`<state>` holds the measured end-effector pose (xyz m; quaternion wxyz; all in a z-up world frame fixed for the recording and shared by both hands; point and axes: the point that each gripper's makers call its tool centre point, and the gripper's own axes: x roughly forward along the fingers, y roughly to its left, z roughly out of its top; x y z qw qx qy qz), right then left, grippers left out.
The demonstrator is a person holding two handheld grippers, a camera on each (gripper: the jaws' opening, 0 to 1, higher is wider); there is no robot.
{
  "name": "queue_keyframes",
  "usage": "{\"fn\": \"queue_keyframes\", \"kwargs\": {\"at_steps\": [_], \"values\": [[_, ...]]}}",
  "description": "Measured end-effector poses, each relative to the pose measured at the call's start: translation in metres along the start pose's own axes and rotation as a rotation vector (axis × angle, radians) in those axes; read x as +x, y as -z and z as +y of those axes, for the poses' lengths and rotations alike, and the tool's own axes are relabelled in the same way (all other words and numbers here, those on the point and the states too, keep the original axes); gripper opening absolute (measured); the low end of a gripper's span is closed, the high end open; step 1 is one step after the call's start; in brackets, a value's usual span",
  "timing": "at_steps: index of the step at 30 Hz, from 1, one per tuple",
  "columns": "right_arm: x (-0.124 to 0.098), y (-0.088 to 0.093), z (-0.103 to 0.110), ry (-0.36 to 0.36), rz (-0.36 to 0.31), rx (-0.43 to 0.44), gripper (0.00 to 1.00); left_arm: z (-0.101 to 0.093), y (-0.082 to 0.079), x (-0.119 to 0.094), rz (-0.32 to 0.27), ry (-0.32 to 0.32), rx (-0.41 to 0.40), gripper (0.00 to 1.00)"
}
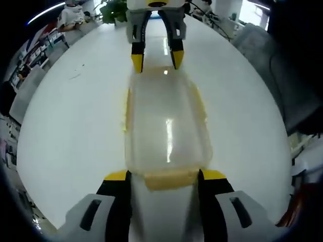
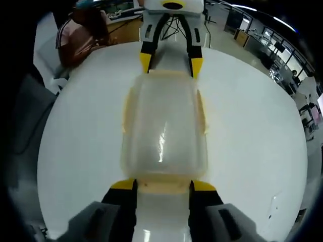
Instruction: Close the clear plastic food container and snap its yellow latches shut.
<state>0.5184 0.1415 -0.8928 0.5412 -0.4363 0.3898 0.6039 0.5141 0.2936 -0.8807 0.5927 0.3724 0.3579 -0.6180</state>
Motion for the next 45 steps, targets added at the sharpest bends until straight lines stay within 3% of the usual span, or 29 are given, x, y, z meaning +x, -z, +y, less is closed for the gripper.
{"fn": "queue_keyframes", "kwargs": {"at_steps": [1, 9, 12, 15, 23, 27, 28, 36, 45], "values": [[0.001, -0.002, 0.001, -0.006, 0.013, -0.022, 0.38, -0.004, -0.003, 0.002, -0.005, 0.018, 0.043, 0.56], [-0.002, -0.002, 0.002, -0.010, 0.002, -0.018, 0.38, -0.003, -0.003, 0.002, -0.013, -0.002, 0.008, 0.54], [-0.002, -0.001, 0.002, -0.001, 0.008, -0.005, 0.38, -0.003, 0.001, 0.000, -0.019, -0.041, -0.066, 0.51], [-0.003, 0.001, 0.002, 0.011, 0.012, 0.041, 0.37, -0.002, 0.006, -0.005, 0.004, -0.085, -0.143, 0.36], [-0.003, 0.001, 0.003, 0.003, 0.015, 0.020, 0.37, -0.009, 0.004, -0.001, 0.037, -0.060, -0.077, 0.40], [-0.004, 0.001, 0.002, 0.004, 0.017, 0.021, 0.36, -0.002, 0.005, -0.002, 0.017, -0.074, -0.131, 0.36], [-0.004, 0.001, 0.002, 0.002, 0.016, 0.021, 0.36, -0.004, 0.005, -0.002, 0.023, -0.066, -0.104, 0.36], [-0.005, 0.002, 0.002, -0.020, 0.009, 0.002, 0.36, -0.007, 0.002, -0.003, 0.032, -0.061, -0.145, 0.35], [-0.026, -0.008, 0.007, -0.007, -0.022, 0.008, 0.36, -0.011, -0.004, -0.021, 0.023, -0.073, -0.154, 0.35]]}}
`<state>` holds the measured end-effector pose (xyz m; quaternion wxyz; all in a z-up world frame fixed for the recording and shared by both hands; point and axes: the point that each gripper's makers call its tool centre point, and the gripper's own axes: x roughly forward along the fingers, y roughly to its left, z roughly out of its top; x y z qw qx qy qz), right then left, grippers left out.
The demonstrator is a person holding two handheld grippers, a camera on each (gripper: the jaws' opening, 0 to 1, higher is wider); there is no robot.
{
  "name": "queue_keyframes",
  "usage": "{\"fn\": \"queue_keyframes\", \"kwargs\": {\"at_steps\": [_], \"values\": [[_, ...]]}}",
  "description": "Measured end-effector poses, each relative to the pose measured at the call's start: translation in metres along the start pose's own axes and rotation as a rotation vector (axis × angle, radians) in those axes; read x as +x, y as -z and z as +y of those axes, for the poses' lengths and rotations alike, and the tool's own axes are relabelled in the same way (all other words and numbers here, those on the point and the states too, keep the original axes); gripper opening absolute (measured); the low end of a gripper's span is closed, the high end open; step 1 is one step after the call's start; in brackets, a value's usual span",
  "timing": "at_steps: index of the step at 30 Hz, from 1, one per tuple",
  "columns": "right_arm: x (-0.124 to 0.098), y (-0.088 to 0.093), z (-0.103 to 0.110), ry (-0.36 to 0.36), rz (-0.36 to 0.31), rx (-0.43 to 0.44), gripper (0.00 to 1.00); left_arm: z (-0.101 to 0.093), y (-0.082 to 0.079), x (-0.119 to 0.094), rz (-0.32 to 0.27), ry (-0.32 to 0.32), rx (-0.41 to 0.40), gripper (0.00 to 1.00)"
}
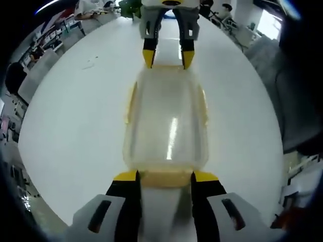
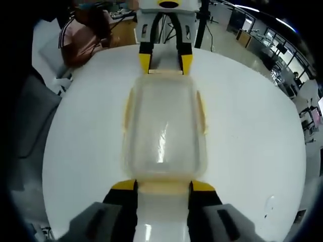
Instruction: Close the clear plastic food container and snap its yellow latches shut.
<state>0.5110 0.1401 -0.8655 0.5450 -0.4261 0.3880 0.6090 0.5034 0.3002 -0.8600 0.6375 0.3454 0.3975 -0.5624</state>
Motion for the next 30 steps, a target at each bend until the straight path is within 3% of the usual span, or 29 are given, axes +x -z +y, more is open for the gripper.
{"fn": "queue_keyframes", "kwargs": {"at_steps": [16, 30], "values": [[-0.051, -0.013, 0.002, 0.044, -0.017, -0.041, 0.36, -0.006, -0.030, -0.048, -0.020, -0.063, 0.017, 0.35], [-0.056, -0.006, -0.002, 0.054, -0.025, -0.039, 0.36, 0.000, -0.041, -0.046, -0.024, -0.074, 0.033, 0.35]]}}
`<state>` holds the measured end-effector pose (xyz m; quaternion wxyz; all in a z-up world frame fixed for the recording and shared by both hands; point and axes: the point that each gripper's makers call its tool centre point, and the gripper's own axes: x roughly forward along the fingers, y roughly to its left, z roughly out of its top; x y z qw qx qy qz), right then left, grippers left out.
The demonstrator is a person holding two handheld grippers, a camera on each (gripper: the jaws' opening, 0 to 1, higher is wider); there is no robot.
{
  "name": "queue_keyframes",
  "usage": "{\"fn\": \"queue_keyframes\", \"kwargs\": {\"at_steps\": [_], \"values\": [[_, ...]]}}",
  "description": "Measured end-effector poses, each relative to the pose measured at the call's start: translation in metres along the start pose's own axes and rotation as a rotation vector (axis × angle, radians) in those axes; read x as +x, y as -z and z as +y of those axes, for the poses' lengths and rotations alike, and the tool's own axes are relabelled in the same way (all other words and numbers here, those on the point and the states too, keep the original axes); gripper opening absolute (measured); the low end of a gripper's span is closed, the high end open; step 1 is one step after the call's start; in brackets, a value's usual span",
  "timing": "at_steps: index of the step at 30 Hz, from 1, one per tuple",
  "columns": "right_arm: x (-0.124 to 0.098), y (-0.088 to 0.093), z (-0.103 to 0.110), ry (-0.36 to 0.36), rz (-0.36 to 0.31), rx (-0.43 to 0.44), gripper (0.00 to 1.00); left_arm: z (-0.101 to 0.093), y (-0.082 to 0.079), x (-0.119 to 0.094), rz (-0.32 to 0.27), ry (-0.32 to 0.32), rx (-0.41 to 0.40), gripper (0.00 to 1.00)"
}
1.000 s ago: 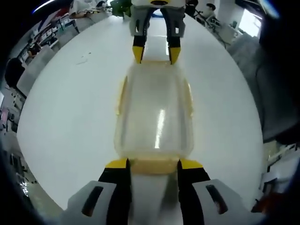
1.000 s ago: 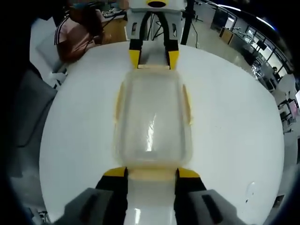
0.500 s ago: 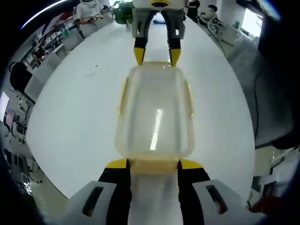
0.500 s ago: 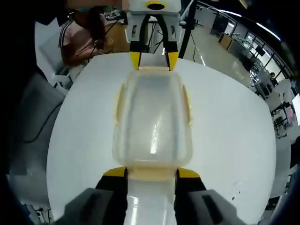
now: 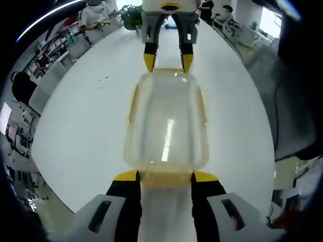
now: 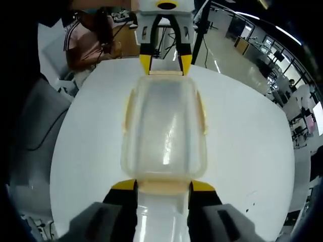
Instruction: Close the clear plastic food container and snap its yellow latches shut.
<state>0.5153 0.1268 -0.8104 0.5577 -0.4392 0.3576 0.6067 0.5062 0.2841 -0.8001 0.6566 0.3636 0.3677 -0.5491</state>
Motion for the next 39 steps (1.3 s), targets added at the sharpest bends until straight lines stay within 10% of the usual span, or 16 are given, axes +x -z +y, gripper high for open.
{"fn": "queue_keyframes", "kwargs": {"at_steps": [39], "values": [[-0.030, 0.085, 0.013, 0.038, -0.011, 0.002, 0.36, -0.014, -0.081, 0.035, 0.023, -0.038, 0.025, 0.35]]}}
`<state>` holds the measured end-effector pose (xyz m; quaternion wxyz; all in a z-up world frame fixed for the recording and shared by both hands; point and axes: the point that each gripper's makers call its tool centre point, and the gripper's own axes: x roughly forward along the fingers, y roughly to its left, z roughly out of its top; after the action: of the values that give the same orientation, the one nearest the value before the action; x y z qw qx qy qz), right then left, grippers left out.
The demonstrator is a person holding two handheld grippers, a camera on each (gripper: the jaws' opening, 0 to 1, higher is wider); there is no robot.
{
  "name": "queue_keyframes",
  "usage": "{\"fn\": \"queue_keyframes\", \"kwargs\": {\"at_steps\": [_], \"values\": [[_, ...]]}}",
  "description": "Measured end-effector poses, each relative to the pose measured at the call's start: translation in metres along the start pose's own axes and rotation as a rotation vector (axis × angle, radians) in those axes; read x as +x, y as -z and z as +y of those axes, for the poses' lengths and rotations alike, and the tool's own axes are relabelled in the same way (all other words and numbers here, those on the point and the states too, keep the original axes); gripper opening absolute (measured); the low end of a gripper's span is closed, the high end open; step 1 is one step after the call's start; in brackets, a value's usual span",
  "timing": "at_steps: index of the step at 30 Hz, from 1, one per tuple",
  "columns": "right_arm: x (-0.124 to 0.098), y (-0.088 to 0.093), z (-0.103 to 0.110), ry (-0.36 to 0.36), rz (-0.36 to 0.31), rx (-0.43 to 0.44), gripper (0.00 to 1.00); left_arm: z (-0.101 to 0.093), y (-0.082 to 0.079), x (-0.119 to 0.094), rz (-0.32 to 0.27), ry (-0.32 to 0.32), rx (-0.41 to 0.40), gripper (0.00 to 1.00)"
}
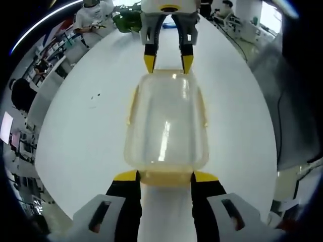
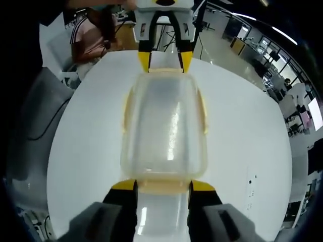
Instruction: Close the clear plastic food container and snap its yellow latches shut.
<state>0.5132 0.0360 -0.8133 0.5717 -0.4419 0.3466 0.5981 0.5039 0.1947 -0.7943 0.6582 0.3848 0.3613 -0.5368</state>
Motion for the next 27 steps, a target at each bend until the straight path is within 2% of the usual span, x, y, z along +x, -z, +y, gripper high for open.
{"fn": "queue_keyframes", "kwargs": {"at_steps": [8, 20, 27], "values": [[-0.007, 0.016, -0.001, 0.003, -0.006, 0.004, 0.36, 0.002, -0.019, 0.006, 0.011, -0.004, 0.007, 0.35], [-0.012, 0.029, 0.006, -0.010, -0.023, 0.025, 0.36, 0.002, -0.029, 0.013, 0.042, 0.014, 0.009, 0.35], [-0.018, 0.040, 0.004, -0.004, -0.014, 0.014, 0.36, -0.001, -0.041, 0.017, 0.045, -0.001, 0.004, 0.35]]}}
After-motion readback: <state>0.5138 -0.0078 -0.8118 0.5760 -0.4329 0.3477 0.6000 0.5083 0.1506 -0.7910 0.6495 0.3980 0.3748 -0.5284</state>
